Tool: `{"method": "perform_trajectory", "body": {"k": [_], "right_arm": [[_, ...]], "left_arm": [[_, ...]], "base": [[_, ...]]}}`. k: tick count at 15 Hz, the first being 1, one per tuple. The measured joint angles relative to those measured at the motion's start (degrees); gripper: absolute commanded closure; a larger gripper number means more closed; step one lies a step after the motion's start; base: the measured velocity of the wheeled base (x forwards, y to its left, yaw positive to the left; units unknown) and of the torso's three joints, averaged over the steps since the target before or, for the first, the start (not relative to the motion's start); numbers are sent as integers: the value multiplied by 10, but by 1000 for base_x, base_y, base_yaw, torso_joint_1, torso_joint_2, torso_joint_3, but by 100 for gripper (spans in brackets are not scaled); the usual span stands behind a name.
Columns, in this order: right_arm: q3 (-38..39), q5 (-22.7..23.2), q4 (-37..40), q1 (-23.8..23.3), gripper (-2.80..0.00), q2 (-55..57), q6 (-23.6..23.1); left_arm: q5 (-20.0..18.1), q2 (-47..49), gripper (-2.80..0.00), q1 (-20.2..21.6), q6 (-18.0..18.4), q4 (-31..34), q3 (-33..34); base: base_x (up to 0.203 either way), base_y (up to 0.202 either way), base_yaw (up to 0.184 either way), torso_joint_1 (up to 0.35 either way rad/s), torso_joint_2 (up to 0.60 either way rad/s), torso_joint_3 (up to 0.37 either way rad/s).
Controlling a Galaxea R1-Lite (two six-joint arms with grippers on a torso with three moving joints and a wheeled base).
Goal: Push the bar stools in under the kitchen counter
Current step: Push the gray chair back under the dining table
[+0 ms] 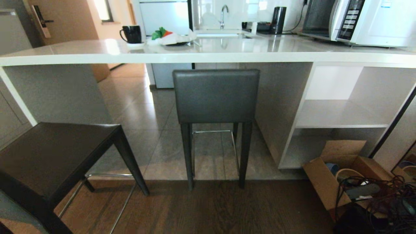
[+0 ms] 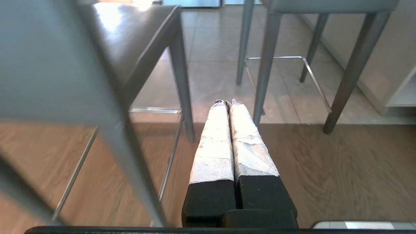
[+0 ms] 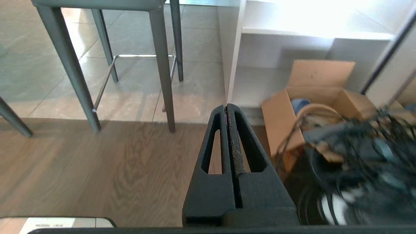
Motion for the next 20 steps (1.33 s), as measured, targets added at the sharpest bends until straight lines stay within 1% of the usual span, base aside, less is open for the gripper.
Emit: {"method": "perform_trajectory", "body": {"k": [2,9,20], "right_arm": [[0,-4,0,0,0,0,10],[0,-5,-1,0,0,0,10],[0,-3,-1,0,0,0,5]], "left_arm": [[1,0,0,0,-4,-1,0],[1,0,0,0,-13,-1,0],[0,0,0,-1,-13,-1,0]], "base": [[-116,0,-2,-3,2,2],[1,9,-2,0,0,1],[0,189,-2,3,2,2]]}}
